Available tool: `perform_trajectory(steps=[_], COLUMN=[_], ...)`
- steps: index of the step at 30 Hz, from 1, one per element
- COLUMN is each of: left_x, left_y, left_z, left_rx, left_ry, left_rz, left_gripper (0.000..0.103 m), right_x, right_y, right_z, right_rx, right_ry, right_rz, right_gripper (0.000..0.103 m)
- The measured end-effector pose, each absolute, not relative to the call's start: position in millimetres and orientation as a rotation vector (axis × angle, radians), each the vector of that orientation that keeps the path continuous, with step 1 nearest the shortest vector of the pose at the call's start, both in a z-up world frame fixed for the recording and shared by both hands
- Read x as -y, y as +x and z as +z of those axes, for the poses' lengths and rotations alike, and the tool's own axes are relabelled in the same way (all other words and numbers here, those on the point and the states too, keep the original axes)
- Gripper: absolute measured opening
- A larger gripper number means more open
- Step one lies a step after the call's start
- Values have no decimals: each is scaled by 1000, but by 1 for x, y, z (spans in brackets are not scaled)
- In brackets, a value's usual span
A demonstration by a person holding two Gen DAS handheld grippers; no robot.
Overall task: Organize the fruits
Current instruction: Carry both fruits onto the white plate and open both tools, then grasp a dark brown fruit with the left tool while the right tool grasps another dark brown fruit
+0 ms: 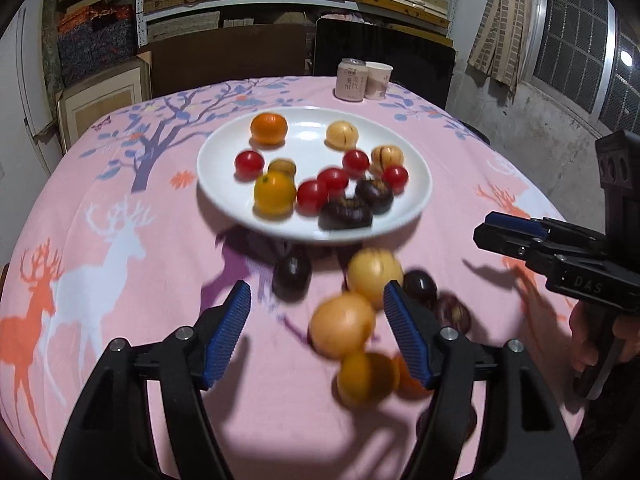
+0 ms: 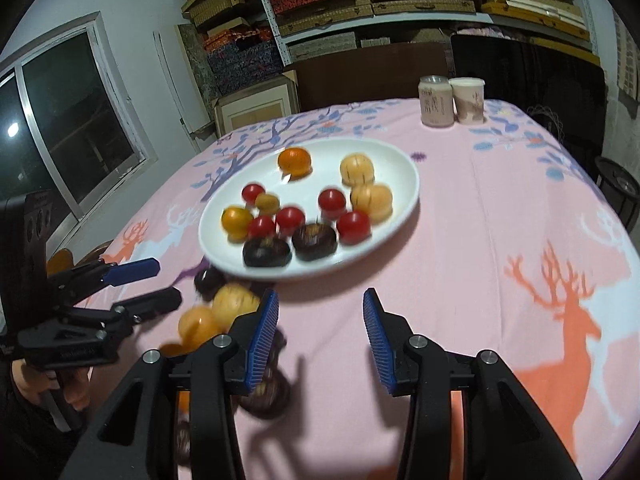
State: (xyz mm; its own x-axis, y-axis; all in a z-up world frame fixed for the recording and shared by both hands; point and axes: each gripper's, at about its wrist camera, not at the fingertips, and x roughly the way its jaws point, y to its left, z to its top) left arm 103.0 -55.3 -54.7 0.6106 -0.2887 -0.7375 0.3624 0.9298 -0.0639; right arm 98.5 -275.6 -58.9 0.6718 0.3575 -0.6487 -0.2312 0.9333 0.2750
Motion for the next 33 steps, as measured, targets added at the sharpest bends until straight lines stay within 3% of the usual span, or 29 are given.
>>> perform_trajectory(steps=[9,16,17,19,33], left_x=[81,104,106,111,75], left_y=[17,11,13,15,20], left_z=[-77,-92,-95,-99,-90], left_rx=[-875,-891,-899,-917,-862], left_ry=[215,246,246,241,121], left_rz=[-518,-492,-488,-519,-443], left_gripper=[69,69,64,41,41], right_x=[300,289,289,290,230], right_y=[72,59,58,58,52], right_z=[-77,-77,-77,-80,-83], right_rx=[-784,-786,-789,-802,-863], right_ry=[313,216,213,218,-51], right_rz=[282,236,238,240,361], right_gripper=[47,47,47,47,47])
